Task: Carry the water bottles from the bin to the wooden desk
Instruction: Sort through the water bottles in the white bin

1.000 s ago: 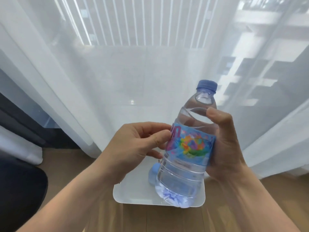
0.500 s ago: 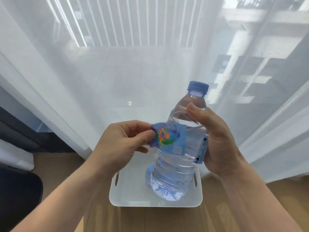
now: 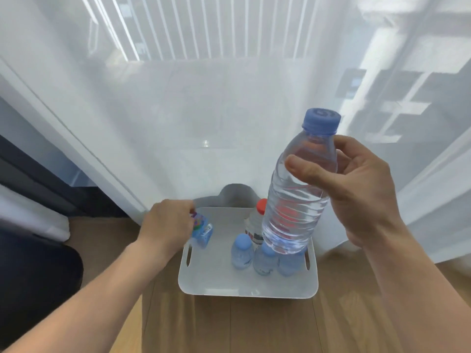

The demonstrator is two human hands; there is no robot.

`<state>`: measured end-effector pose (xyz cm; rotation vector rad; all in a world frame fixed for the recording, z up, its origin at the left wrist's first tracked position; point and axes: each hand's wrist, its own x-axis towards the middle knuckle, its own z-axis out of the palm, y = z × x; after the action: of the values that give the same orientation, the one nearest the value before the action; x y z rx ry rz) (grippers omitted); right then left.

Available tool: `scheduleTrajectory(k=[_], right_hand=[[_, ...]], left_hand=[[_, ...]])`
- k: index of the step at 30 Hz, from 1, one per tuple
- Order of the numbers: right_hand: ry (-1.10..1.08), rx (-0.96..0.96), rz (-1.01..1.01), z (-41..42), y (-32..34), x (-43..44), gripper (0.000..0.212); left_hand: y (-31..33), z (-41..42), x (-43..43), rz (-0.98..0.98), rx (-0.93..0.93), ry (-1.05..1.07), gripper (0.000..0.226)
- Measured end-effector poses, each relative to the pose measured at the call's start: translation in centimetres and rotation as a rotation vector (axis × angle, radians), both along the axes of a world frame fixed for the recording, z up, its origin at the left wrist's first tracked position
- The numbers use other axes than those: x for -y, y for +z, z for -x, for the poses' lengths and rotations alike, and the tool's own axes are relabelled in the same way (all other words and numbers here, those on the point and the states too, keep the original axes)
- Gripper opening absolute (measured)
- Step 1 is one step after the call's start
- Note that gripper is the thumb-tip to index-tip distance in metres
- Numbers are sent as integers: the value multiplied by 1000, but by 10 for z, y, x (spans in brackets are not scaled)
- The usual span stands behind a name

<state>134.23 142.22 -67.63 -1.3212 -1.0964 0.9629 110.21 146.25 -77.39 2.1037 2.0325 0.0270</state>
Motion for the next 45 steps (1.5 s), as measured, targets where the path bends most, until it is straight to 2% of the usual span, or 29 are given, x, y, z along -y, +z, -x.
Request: scheduleTrajectory(k=[2,5,7,9,11,15,18,20,21,22,24,25,26,27,29,31,33,36,39,45], right_hand=[[-12,51,14,1,-2,0,53],[20,105,40,5,-4,1,56],[52,106,53,10,-6,2,61],[79,77,65,14,-8,3,61],[90,57,66,17,-9,4,59],[89,42,71,17,-9,0,56],[92,34,83,16,-9,0,57],[111,60,97,16,-10,1,58],[124,80,106,17,-12,1,57],[139,99,117,18,-13,2,55],[175,149,149,22,-18,2,57],[190,177,169,25,-21,2,64],[199,205,187,28,-24,3,74],[208,229,199,30,-26,3,84],[225,281,199,36,-29,5,98],[253,327,183,41,-33,7,101],[322,341,198,45,-34,7,93],[435,383,255,40,-30,6,87],[366,393,261,29,-25,4,69],[192,288,278,24,-17,-1,35]], left_hand=[[-22,-5,5,62,-110,-117,22],[-47,-11,14,200,-174,-227,24],[-61,-13,20,327,-260,-325,22],[-67,-11,23,362,-329,-379,16],[-68,-6,18,287,-302,-324,20],[-61,0,2,115,-110,-111,16],[-62,-4,0,152,-76,-29,36],[-54,-9,-3,186,-76,-10,32],[-43,-14,-5,161,19,-1,29],[-25,-20,-9,138,218,17,25],[22,-36,-12,230,810,53,18],[46,-41,-10,286,1038,21,20],[66,-43,-7,315,1127,-70,24],[82,-44,-2,313,1098,-175,30],[99,-42,5,203,866,-328,42],[103,-39,11,81,688,-381,36],[101,-33,12,51,633,-371,27],[98,-18,8,46,556,-317,35],[98,0,4,54,459,-252,55],[67,6,-11,63,295,-141,52]])
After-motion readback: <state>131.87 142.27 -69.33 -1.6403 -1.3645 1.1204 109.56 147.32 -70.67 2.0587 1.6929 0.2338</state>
